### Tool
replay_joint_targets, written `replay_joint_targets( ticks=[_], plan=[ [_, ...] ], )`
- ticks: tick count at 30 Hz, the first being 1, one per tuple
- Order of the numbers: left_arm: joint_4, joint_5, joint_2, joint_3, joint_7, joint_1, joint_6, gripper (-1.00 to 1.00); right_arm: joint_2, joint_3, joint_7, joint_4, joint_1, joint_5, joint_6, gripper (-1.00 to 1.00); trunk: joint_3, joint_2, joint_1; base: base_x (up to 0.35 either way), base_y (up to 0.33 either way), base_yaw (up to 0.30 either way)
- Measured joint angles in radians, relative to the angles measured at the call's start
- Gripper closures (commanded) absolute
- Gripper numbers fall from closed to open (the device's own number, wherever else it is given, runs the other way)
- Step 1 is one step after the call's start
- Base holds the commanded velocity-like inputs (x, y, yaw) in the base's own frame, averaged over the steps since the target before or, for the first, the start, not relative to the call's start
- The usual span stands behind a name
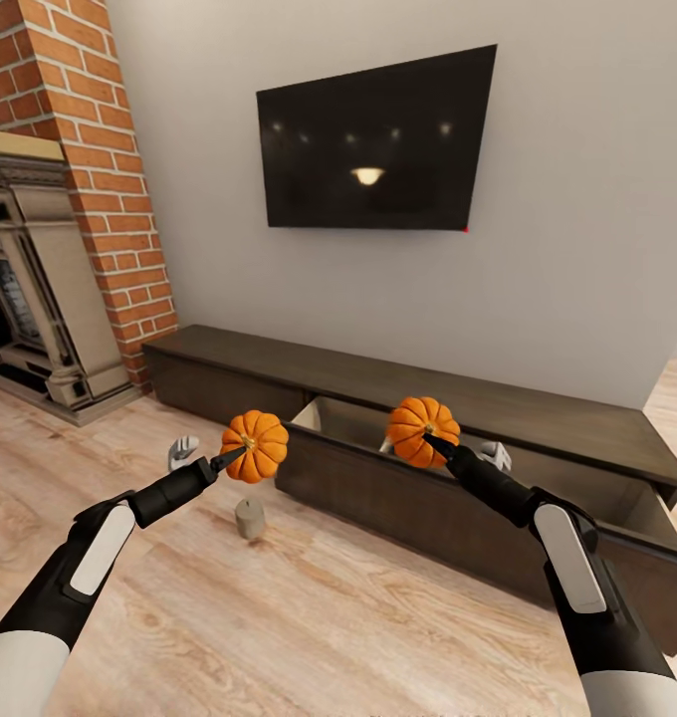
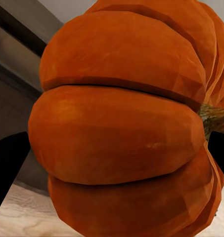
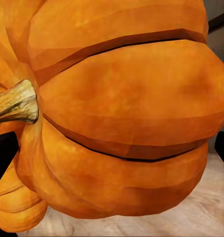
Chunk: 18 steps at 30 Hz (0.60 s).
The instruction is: Place each of the two pumpkins and all three candles from the living room inside a cabinet in the living room (use any cabinet), then make sure every cabinet is closed, and position the cauldron so it is next to a table in the living room.
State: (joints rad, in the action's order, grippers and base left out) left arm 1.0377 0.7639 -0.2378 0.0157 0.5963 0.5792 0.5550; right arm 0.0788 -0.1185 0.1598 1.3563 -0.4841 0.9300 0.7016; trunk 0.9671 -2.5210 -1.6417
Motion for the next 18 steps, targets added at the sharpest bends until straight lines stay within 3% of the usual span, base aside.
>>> replay_joint_targets(
  ticks=[6, 18],
  plan=[
    [-0.001, 0.001, 0.0, 0.0, 0.0, 0.0, 0.0, 1.0, 0.0, 0.0, 0.001, 0.0, 0.0, 0.001, 0.0, 1.0, 0.001, 0.0, 0.0, 0.0, -0.123, -0.069],
    [-0.001, -0.002, 0.0, 0.0, 0.0, 0.0, -0.001, 1.0, 0.0, -0.001, 0.001, 0.0, 0.0, -0.003, 0.0, 1.0, 0.002, 0.0, 0.0, 0.0, -0.006, -0.26]
  ],
)
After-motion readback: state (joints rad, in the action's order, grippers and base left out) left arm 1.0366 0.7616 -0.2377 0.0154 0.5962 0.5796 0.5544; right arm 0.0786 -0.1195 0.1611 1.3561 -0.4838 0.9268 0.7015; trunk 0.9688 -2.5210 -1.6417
